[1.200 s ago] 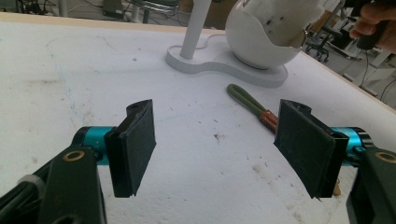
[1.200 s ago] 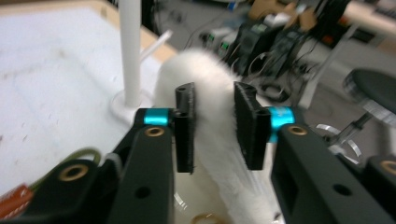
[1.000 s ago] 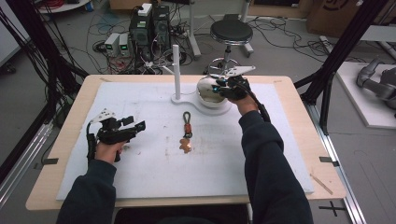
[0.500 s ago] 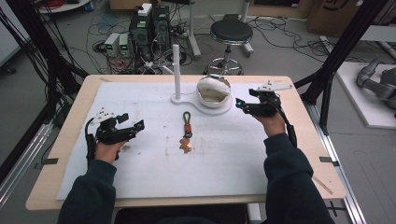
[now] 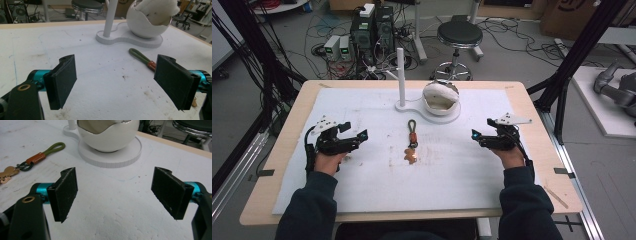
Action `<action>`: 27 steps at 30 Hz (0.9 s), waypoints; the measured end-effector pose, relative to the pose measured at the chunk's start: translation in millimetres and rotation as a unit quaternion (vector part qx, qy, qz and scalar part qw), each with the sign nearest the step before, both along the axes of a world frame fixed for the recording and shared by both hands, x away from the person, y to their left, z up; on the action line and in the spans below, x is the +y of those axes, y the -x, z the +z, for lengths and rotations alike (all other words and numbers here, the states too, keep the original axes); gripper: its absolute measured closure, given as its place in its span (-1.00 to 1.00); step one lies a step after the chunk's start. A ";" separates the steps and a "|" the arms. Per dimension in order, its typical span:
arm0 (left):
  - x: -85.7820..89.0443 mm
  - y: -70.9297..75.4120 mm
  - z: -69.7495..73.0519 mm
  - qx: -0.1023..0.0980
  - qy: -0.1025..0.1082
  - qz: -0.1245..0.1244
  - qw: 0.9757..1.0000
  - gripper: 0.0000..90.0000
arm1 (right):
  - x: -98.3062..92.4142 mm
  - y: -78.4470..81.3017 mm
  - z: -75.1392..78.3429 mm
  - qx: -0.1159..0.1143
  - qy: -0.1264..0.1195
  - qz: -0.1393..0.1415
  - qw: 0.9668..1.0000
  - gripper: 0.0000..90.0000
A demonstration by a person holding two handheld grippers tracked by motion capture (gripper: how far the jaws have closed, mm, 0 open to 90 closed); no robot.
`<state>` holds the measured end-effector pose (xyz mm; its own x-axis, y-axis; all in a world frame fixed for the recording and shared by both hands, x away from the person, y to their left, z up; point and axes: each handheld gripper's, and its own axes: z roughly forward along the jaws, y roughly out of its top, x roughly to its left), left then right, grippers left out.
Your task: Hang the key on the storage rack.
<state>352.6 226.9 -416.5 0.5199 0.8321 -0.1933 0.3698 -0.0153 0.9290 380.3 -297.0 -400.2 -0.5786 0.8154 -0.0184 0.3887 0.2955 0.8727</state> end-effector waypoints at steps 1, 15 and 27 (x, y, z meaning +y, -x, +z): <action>-0.4 0.2 -0.1 0.001 0.000 0.000 1.000 -0.60 | -0.2 0.3 0.4 -0.001 0.001 -0.002 1.000 -0.52; -14.7 0.3 -2.3 0.021 0.014 -0.025 0.999 -0.49 | 4.5 0.2 -4.3 0.003 0.015 -0.010 1.000 -0.48; -73.7 -22.7 -4.3 0.043 0.030 -0.068 0.996 -0.27 | -15.5 5.5 -4.9 -0.002 -0.003 -0.030 1.000 -0.41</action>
